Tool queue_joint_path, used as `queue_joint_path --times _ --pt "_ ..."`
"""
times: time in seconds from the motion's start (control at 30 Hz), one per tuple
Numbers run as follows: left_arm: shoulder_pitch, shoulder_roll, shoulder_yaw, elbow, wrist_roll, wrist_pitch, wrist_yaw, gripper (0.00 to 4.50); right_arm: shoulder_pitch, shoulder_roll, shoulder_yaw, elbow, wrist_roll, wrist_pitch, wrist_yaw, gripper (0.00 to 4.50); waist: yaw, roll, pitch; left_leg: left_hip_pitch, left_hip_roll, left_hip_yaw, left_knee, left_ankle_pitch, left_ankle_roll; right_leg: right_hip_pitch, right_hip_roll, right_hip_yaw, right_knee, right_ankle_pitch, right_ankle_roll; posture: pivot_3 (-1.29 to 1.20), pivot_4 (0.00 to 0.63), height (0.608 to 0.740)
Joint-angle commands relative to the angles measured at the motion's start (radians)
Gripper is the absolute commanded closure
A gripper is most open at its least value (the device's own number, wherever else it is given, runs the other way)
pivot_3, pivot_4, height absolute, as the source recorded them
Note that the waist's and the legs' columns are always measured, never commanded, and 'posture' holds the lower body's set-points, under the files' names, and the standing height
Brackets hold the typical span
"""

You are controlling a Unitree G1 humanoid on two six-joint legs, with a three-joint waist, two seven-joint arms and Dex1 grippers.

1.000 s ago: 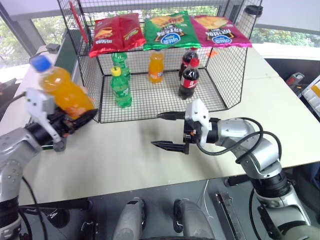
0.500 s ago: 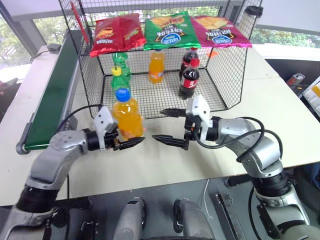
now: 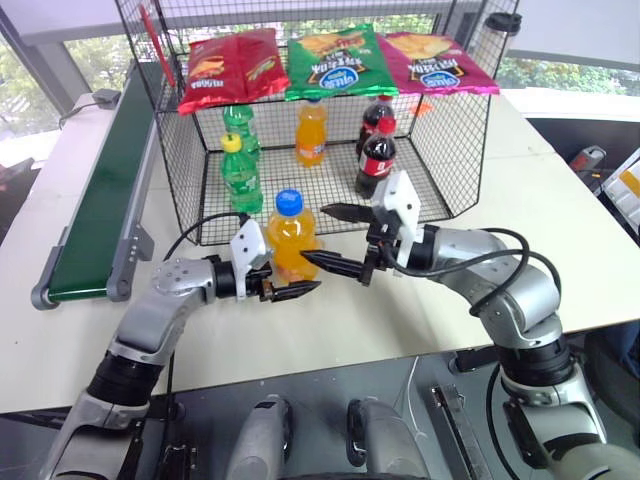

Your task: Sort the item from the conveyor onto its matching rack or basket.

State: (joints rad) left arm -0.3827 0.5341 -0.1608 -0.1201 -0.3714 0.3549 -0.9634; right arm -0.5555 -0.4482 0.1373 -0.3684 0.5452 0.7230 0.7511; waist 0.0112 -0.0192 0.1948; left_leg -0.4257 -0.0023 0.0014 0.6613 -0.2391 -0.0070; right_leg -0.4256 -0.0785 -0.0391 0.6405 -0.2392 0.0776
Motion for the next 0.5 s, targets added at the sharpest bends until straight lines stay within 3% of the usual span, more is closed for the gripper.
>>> queue_joint_path --times 0.03,0.47,0.5 --pt "-0.038 -0.027 -0.007 -0.006 0.012 -0.046 -0.010 1.51 -0.028 0.014 -0.018 -0.018 0.020 0.000 -0.006 0.00 0.001 0.000 0.000 0.000 0.000 0.000 0.001 0.000 0.000 0.000 0.000 0.000 0.001 0.000 0.000 0.00 0.150 0.739" --pt "-0.085 -0.094 -0.027 0.022 0.035 -0.048 -0.017 1.51 -0.046 0.046 -0.015 -0.011 0.024 0.005 -0.023 0.00 0.000 0.000 0.000 0.000 0.000 -0.001 0.003 0.000 0.000 -0.001 0.000 0.000 0.006 0.000 0.000 0.00 0.150 0.739" --pt "-0.089 -0.097 -0.027 0.023 0.035 -0.047 -0.016 1.51 -0.046 0.048 -0.016 -0.010 0.024 0.005 -0.025 0.26 0.000 0.000 0.000 0.000 0.000 -0.001 0.003 0.000 0.000 -0.001 0.000 0.000 0.006 0.000 0.000 0.00 0.150 0.739"
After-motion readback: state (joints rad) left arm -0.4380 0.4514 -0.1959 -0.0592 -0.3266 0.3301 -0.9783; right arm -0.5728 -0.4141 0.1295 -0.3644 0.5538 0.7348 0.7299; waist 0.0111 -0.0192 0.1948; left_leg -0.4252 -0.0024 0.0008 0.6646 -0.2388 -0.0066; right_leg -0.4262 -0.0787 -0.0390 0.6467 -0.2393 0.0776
